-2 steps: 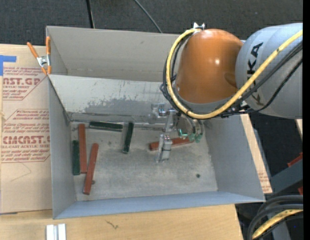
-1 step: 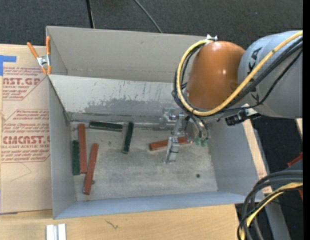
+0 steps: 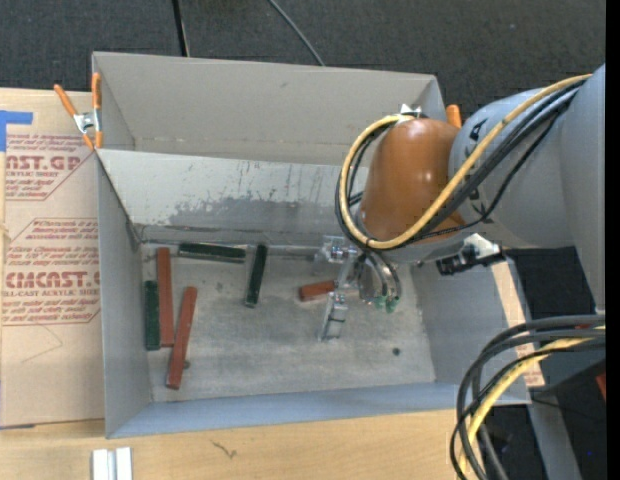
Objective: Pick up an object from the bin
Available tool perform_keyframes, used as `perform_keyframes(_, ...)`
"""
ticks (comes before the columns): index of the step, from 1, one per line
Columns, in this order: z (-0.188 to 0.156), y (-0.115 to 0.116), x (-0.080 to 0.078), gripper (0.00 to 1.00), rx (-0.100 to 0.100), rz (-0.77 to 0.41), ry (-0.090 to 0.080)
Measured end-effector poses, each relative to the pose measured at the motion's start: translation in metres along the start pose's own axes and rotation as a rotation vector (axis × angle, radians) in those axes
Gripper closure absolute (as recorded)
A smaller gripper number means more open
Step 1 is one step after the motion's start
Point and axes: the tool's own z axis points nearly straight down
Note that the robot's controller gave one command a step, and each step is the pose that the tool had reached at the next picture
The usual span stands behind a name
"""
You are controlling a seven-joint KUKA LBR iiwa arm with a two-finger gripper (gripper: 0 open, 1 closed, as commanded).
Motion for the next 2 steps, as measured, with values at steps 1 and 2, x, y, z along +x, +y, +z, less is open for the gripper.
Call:
perform_keyframes(1, 0.045, 0.001, -0.018, 0.0, 0.0, 0.175, 0.004)
perform_keyframes(2, 0.059, -0.03, -0.042, 1.0, 0.001, 0.069, 0.003)
